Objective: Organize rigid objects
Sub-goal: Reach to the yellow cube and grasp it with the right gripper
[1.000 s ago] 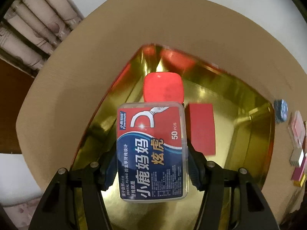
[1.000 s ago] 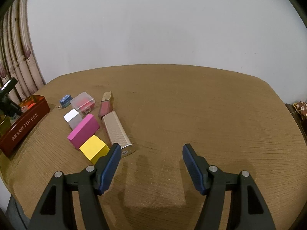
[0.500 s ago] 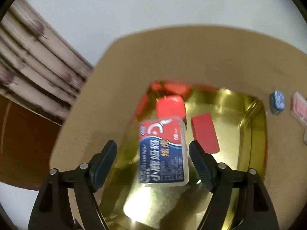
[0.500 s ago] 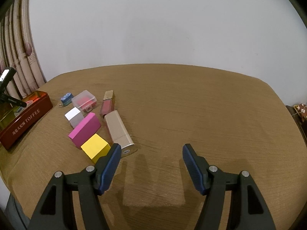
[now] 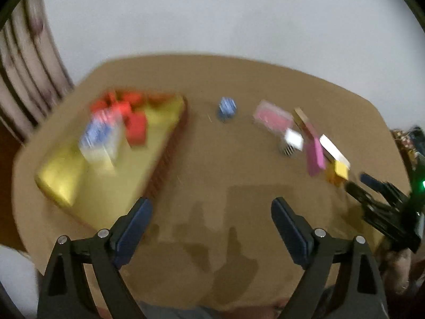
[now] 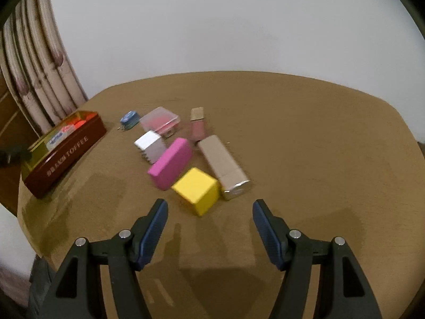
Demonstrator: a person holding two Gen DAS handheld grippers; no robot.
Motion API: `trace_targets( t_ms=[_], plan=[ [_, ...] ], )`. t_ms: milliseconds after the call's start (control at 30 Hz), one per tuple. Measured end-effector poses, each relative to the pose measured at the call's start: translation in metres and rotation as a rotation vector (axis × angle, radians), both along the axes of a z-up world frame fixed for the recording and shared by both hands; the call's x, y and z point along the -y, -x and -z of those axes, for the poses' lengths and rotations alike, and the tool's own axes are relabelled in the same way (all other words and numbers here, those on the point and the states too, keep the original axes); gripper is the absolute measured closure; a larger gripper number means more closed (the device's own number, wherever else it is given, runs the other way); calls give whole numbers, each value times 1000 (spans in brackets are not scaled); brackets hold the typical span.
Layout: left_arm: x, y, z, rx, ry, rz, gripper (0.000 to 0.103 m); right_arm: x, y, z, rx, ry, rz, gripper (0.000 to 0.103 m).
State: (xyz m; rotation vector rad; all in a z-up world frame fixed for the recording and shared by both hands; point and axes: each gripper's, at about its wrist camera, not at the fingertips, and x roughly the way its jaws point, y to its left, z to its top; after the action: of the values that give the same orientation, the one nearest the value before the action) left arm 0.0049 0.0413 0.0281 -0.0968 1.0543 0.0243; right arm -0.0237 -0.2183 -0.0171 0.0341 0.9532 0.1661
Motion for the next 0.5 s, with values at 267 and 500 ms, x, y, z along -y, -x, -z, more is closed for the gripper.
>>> trace_targets(
  t_ms=[267, 500],
  plan=[
    [-2, 13, 36, -71, 37, -3, 14, -11, -18, -3, 16, 91, -241, 36],
    [-12, 14, 41, -99, 68, -17, 14, -25, -53, 1, -77, 253, -519, 39]
  ],
)
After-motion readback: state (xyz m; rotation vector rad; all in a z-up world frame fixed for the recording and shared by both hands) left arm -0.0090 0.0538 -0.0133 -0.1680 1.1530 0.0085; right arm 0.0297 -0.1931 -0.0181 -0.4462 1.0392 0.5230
